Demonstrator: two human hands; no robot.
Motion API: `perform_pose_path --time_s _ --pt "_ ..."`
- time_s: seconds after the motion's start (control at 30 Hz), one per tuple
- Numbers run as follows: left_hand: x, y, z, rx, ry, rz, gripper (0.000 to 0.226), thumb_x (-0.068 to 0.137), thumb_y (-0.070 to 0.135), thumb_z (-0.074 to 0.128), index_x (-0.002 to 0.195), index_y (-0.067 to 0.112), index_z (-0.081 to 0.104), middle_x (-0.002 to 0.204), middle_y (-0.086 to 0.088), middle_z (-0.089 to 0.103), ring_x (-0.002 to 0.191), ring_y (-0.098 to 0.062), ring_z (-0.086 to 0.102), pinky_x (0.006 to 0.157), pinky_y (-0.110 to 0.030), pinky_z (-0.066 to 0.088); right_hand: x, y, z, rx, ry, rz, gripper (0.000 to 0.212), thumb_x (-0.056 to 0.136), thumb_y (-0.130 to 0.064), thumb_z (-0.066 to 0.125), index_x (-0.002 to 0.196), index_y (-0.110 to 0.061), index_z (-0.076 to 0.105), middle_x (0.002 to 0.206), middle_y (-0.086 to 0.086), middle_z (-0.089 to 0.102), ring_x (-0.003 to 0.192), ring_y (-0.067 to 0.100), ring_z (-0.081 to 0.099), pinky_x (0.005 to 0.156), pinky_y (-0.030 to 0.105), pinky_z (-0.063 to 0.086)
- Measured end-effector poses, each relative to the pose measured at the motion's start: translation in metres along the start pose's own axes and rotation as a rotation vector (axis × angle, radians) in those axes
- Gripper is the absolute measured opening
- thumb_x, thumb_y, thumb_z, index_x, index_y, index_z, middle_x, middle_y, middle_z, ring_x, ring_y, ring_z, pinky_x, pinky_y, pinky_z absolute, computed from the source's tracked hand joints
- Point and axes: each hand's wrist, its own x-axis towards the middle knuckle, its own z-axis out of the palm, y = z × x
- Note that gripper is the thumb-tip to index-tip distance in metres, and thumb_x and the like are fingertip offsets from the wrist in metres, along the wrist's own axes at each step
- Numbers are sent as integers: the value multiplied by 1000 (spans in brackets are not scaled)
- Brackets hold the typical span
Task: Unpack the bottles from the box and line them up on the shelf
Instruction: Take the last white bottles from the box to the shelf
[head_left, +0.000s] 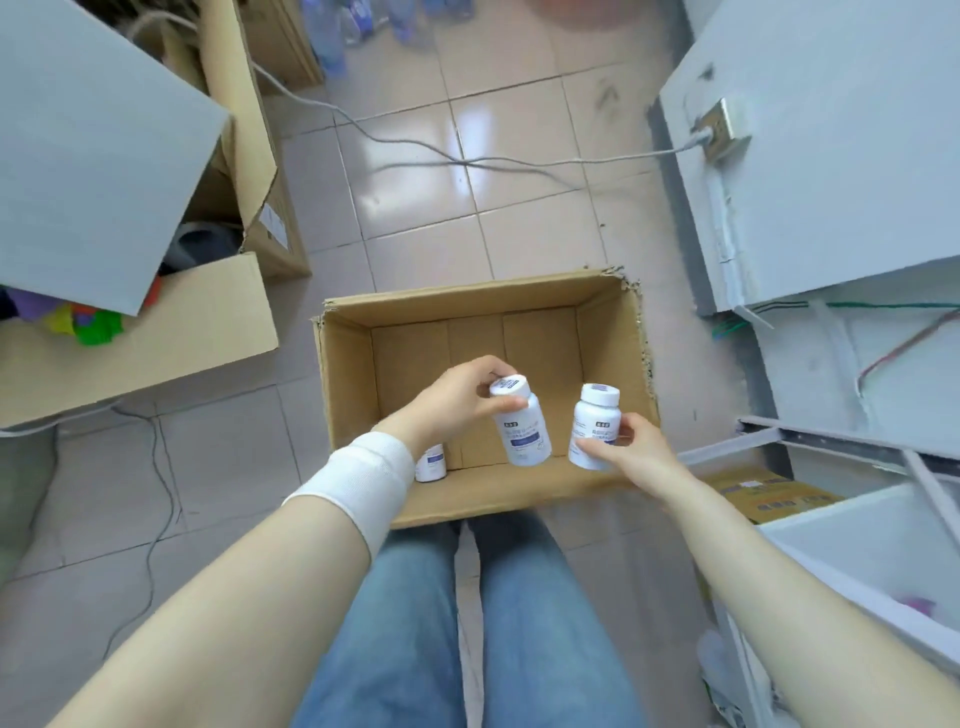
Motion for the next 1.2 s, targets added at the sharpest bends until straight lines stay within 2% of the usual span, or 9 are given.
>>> perform_pose_path --time_s 0.17,0.3,0.4,0.57,0.73,0.8,0.9,1.03,1.2 --pt "-44 92 4 -32 -3 248 23 89 26 62 111 22 57 108 7 64 98 -8 61 83 -17 49 -89 -17 -37 205 184 -114 55 76 -17 76 124 -8 50 116 4 60 101 16 57 90 30 46" --pt "-83 147 17 -33 -79 395 22 90 30 60 110 23 52 110 3 66 105 -14 61 89 -21 50 -162 -16 -43 327 365 -212 58 74 -29 77 125 -13 53 121 3 63 108 20 60 97 40 48" --pt "-122 185 35 -36 -171 483 33 88 40 57 116 25 48 119 -5 63 110 -21 60 94 -37 51 -223 -10 -42 460 486 -278 54 74 -36 75 121 -17 55 114 -1 65 102 15 62 90 30 50" --pt "-189 245 85 -32 -312 649 19 97 26 47 115 24 48 106 -1 66 101 -20 63 83 -29 53 -321 22 -49 678 716 -350 28 79 -23 73 104 -20 60 95 -5 67 86 10 62 76 18 49" --pt "-269 289 158 -19 -480 815 20 97 21 48 116 22 48 97 9 67 93 -11 63 85 -24 51 -419 87 -55 835 972 -364 18 81 -18 71 94 -23 60 94 -2 68 86 12 62 75 19 49" --pt "-304 299 192 -9 -550 866 24 98 20 46 121 20 46 94 10 66 86 -3 62 79 -16 51 -458 119 -52 873 1064 -352 14 80 -18 71 90 -25 62 97 1 69 89 14 62 83 30 49" --pt "-360 308 248 21 -667 920 26 98 19 45 124 20 45 94 6 64 84 -4 61 71 -7 50 -517 172 -43 936 1181 -355 13 81 -19 70 88 -26 63 98 1 69 90 14 62 85 29 47" --pt "-443 307 336 68 -808 997 24 97 24 46 121 25 46 99 6 65 90 -8 62 78 -15 51 -596 253 -27 986 1319 -365 19 81 -18 70 98 -23 63 99 1 69 92 14 62 87 29 47" --pt "-555 286 456 177 -937 1076 26 95 27 50 121 28 45 114 -5 63 110 -20 60 97 -32 46 -698 368 -4 1013 1502 -373 13 82 -20 69 92 -25 62 92 -6 68 86 10 61 76 21 47"
